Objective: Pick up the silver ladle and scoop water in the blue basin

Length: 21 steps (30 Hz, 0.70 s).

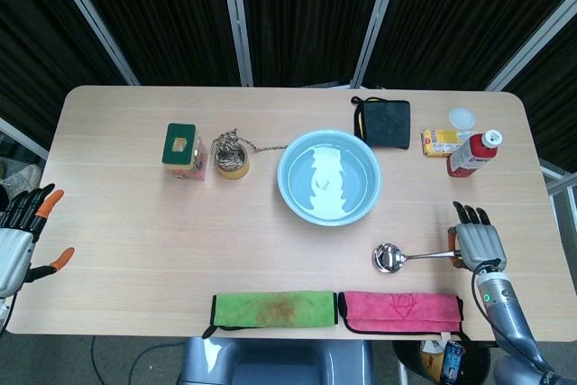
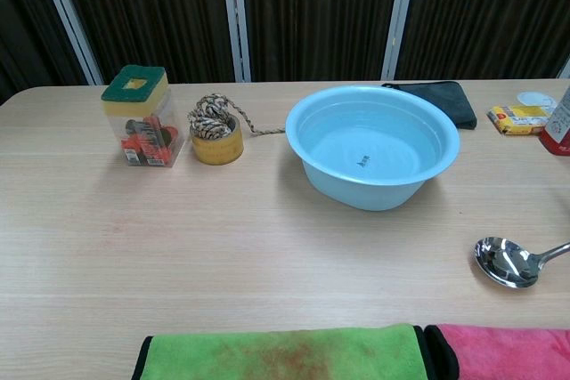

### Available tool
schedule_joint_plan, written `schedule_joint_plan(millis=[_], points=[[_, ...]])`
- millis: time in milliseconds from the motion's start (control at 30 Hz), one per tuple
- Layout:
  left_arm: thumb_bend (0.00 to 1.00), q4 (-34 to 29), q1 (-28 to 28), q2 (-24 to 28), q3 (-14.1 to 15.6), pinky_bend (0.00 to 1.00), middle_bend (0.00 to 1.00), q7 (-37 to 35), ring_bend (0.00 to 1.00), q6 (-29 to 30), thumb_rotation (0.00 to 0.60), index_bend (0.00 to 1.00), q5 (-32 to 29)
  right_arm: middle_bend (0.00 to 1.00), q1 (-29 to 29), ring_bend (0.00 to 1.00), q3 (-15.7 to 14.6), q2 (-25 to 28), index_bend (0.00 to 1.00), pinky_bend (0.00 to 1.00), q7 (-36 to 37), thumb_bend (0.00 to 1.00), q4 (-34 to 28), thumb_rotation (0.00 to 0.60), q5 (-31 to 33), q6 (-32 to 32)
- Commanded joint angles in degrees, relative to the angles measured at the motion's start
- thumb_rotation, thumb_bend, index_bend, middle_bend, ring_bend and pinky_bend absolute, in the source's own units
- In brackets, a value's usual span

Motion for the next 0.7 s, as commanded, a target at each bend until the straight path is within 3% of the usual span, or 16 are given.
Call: schedule_joint_plan(millis=[33, 433, 700], points=[[0.26, -0.1, 0.1, 0.1, 0.1, 0.0, 0.0, -0.1, 0.0, 0.2, 0.6, 0.0, 0.2, 0.0, 0.6, 0.0, 0.5, 2.4, 0.68, 0.0, 0.6, 0.38, -2.2, 0.6, 1.3, -0.8], [0.26, -0.3, 0.4, 0.3, 0.1, 0.0, 0.0, -0.4, 0.0, 1.0, 0.6, 0.0, 0.5, 0.0, 1.5, 0.0, 1.6, 9.7, 0.68, 0.0, 5.5, 0.39, -7.9, 0.6, 2.5, -3.5], [0.26, -0.3, 0.3, 0.2, 0.1, 0.0, 0.0, -0.3, 0.0, 0.6, 0.6, 0.0, 0.4, 0.0, 4.2, 0.0, 3.2, 16.7, 0.68, 0.0, 3.9, 0.39, -14.6, 0.6, 4.6, -4.3]])
